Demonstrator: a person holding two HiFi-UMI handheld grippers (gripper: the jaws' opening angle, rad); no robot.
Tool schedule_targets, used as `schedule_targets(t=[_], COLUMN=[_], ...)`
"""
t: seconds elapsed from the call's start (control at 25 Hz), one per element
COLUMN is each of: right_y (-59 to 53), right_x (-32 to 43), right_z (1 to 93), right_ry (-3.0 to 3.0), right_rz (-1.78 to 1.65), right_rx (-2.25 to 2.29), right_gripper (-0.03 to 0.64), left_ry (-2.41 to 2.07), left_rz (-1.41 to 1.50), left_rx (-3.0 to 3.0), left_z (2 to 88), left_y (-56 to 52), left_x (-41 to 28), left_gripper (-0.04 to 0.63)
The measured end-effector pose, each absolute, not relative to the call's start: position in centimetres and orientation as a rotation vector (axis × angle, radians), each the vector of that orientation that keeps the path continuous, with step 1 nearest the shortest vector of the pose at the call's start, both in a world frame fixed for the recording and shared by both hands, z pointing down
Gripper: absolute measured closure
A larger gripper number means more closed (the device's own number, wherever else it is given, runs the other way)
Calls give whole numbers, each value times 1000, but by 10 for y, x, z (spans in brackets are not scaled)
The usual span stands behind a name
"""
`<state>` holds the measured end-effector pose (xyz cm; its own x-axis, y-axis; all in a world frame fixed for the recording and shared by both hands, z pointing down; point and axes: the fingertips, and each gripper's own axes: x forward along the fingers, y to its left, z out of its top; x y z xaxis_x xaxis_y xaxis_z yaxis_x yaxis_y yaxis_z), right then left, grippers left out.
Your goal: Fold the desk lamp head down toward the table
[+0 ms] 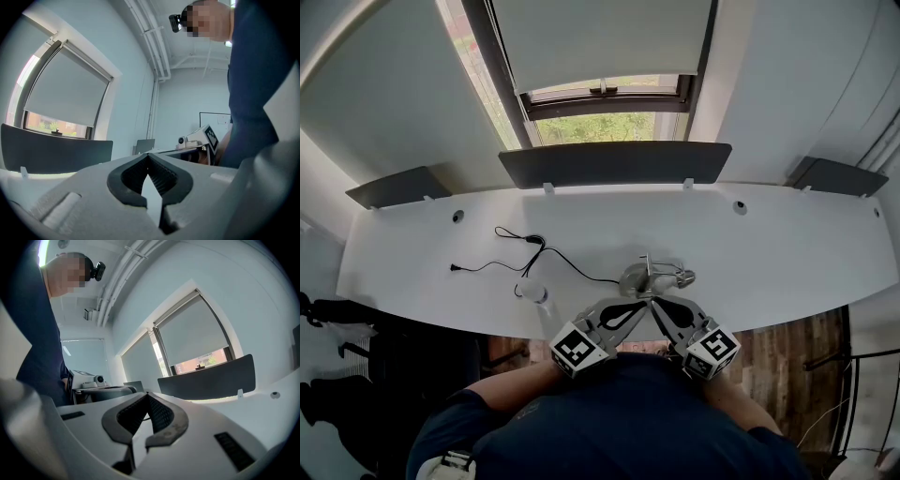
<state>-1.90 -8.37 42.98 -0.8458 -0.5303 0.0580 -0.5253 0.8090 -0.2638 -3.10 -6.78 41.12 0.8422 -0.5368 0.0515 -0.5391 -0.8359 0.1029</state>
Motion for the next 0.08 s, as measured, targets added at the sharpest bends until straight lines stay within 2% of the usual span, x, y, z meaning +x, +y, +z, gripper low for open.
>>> schedule_targets(t=[0.08], right_y=[-84], right_x=[-16], right_z=[430], right_ry=[2968], right_rz=[-428], right_rx=[-870], right_gripper=[607], left_ry=[-846], left_rz=[45], left_rx=[2918], left_z=[411], left_y=[-67], left_x=[-28], left_gripper=[589])
